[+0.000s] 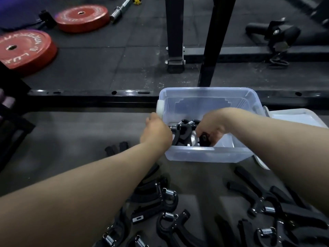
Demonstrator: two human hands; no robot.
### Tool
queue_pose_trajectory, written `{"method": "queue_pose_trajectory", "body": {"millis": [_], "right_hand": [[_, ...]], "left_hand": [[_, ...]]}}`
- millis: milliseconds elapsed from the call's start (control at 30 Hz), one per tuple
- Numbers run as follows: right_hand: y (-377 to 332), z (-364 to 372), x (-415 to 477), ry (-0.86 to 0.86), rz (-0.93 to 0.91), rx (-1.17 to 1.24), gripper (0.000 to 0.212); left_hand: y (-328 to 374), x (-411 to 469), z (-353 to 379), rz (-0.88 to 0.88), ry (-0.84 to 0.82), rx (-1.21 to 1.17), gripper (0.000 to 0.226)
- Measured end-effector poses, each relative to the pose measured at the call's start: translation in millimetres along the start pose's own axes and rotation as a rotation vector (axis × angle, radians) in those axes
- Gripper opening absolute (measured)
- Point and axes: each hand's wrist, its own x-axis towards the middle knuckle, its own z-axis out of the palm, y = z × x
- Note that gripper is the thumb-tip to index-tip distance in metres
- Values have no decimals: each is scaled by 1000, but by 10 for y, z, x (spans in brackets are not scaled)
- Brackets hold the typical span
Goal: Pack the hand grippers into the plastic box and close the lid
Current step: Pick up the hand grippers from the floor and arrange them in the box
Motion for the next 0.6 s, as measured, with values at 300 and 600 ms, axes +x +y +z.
{"method": "queue_pose_trajectory", "body": {"millis": [300,600], "right_hand": [[-180,456,356,89,-53,-452,21],[-198,488,442,149,-23,-409,23]], "left_hand": [[-38,36,23,2,35,-1,23],[-71,78,50,38,25,-39,29]]}}
